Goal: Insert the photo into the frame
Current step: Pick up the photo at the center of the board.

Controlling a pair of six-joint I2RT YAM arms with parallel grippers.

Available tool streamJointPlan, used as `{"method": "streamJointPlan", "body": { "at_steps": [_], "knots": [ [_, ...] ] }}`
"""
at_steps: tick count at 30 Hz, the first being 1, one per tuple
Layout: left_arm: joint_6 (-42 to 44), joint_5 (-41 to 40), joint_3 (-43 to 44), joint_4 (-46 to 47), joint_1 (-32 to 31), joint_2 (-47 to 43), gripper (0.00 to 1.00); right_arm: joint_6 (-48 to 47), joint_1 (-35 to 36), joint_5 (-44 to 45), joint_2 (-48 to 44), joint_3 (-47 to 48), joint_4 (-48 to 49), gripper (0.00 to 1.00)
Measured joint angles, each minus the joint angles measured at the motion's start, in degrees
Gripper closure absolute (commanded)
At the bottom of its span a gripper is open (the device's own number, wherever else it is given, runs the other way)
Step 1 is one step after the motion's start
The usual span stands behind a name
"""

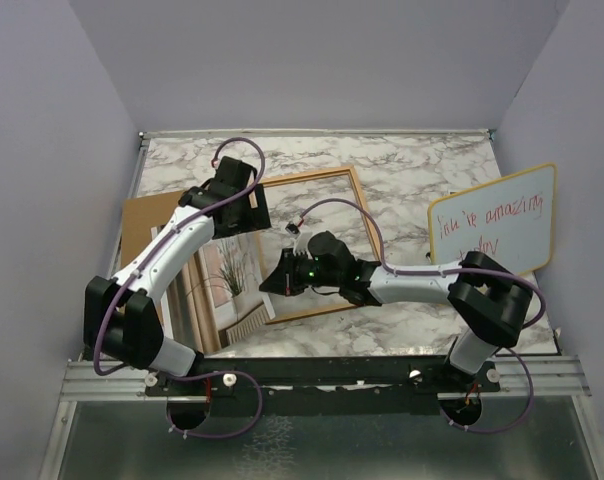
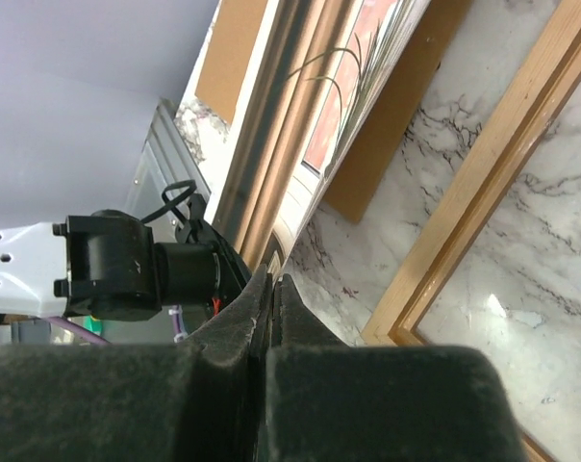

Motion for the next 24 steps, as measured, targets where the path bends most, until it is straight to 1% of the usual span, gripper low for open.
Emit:
{"method": "streamJointPlan", "body": {
  "at_steps": [6,11,14,17,19,24],
  "knots": [
    [0.9,-7.4,3.8,-3.9,-1.2,3.7,0.08,-0.6,0.8,0.0,0.0,-1.8,1.4,1.00],
    [1.8,-9.0,5.1,-4.8,-1.3,8.0,0.08,-1.2,1.5,-0.2,0.0,-2.2,3.7,0.99],
    [2.2,-9.1,5.1,-5.2,-1.7,10.6,0.10,-1.5,2.0,-0.2,0.0,-2.6,5.5,0.99],
    [2.6,-9.2,5.1,-5.5,-2.0,12.6,0.19,-2.0,2.3,-0.3,0.0,-2.9,6.1,1.00],
    [2.8,-9.2,5.1,-5.6,-2.0,13.4,0.32,-2.2,2.3,-0.2,0.0,-2.9,6.1,0.99],
    [3.2,-9.3,5.4,-6.0,-2.0,13.9,0.57,-2.5,2.3,-0.2,0.0,-2.9,6.1,1.00]
  ]
}}
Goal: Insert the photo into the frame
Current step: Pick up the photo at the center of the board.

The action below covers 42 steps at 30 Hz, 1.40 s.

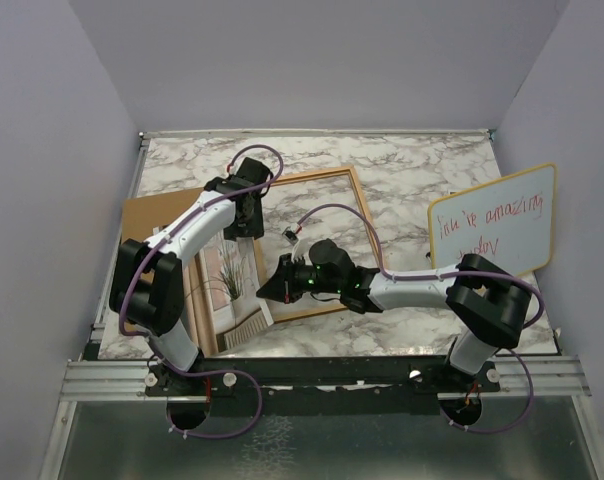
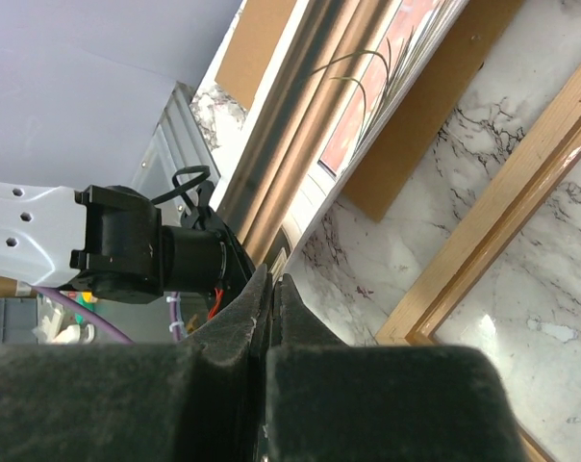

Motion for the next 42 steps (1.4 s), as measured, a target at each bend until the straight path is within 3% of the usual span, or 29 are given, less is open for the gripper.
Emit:
{"method": "streamJointPlan", "body": {
  "at_steps": [6,11,14,17,19,22,32,38,42],
  "knots": [
    [0.3,-0.6,0.8,-0.2,0.0,0.1,0.76,0.0,0.0,0.0,-1.2,0.0,-0.1,1.00],
    [0.5,-1.1,0.8,-0.2,0.0,0.2,1.00,0.0,0.0,0.0,-2.1,0.0,-0.1,1.00],
    [0.6,-1.1,0.8,-0.3,0.0,0.2,1.00,0.0,0.0,0.0,-2.2,0.0,-0.3,0.96],
    [1.0,-1.1,0.8,-0.4,0.0,0.1,1.00,0.0,0.0,0.1,-2.2,0.0,-1.2,0.55],
    [1.6,-1.1,1.1,-0.8,0.0,0.0,1.00,0.3,0.0,0.4,-2.7,-0.1,-2.2,0.44],
    [2.3,-1.1,2.3,-1.6,0.0,-1.3,1.00,0.2,0.1,2.6,-6.2,-2.1,-3.6,0.34],
    [2.8,-0.3,11.4,-3.5,0.0,-12.7,1.00,-2.0,0.1,21.8,-24.9,1.0,-21.1,0.30],
    [-0.4,6.4,19.8,-3.5,0.0,-13.7,1.00,-4.7,-3.2,37.0,-26.8,13.1,-38.7,0.30],
    [-4.7,13.6,22.9,-0.8,0.0,-13.6,1.00,-5.0,-11.2,41.6,-26.4,18.7,-48.4,0.30]
  ]
}}
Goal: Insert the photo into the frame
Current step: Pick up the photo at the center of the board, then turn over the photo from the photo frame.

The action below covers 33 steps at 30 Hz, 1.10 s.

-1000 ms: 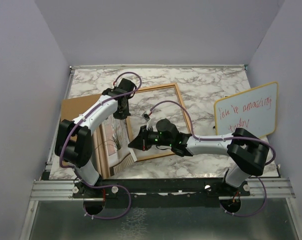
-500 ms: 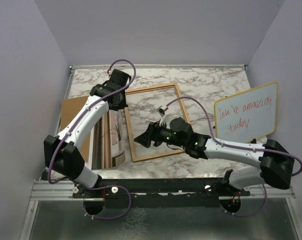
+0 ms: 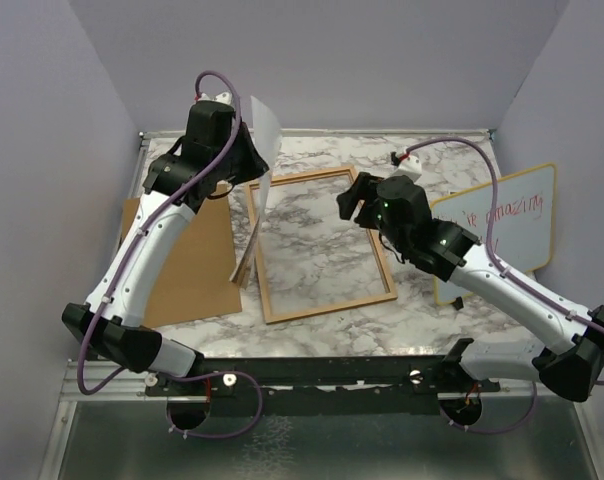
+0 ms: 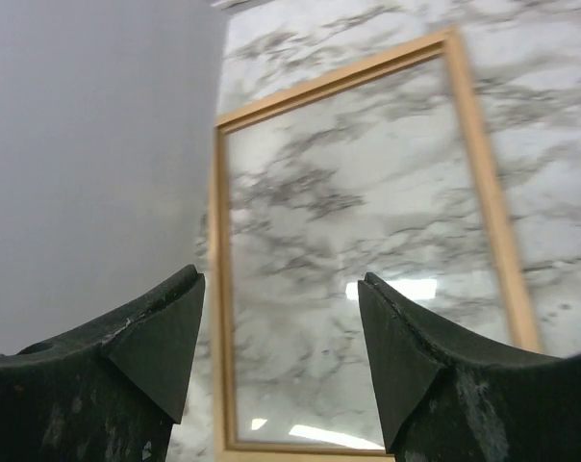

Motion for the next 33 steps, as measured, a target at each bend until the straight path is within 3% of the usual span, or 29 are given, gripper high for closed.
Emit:
{"method": "streamJointPlan", "body": {
  "at_steps": [4,10,17,25,33],
  "knots": [
    [-6.0,8.0,1.7,4.3,0.0,0.1,1.00,-1.0,-5.8,2.1,0.1,0.9,-5.7,0.30],
    [-15.7,18.2,2.2,15.5,1.6,0.1,1.00,-1.4,-8.3,2.4,0.3,1.0,-10.8,0.30],
    [-24.1,26.2,-8.4,26.9,10.7,-1.2,1.00,-1.0,-11.6,2.6,0.8,1.0,-13.4,0.30],
    [-21.3,29.8,-29.4,31.1,13.6,1.2,1.00,-0.9,-13.9,2.6,2.4,0.5,-14.5,0.30],
    [-14.6,30.0,-38.5,30.3,15.6,5.2,1.00,-0.5,-14.2,2.6,3.9,-2.0,-14.1,0.30]
  ]
}}
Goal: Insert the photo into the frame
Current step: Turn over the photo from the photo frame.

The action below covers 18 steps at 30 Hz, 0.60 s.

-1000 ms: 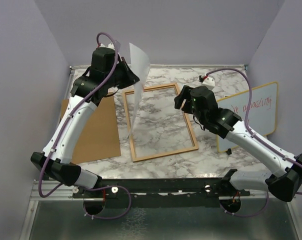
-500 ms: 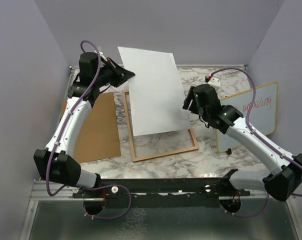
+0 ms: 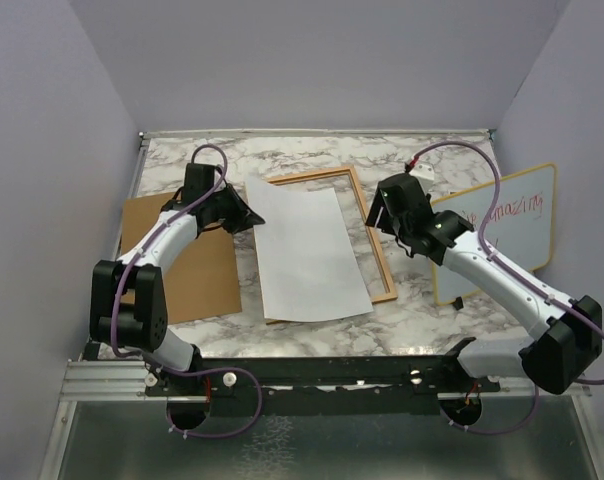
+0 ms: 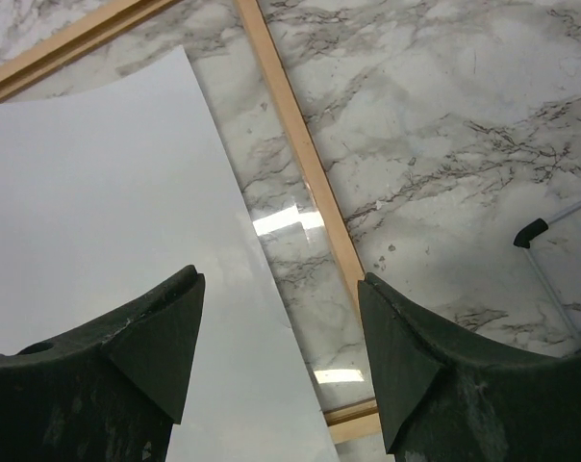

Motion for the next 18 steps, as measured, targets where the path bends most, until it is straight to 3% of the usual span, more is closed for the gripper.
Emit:
{"method": "streamJointPlan", "body": {
  "at_steps": [7,18],
  "knots": [
    [2.1,-1.3,-0.6,3.5,0.2,0.3,1.00,-0.1,-0.1,-1.4,4.7,-1.8,2.6,0.30],
    [-2.0,-3.0,-5.9,15.1,0.2,0.3,1.00,-0.3,-0.1,-4.2,11.7,-1.8,4.8,0.31]
  ]
}}
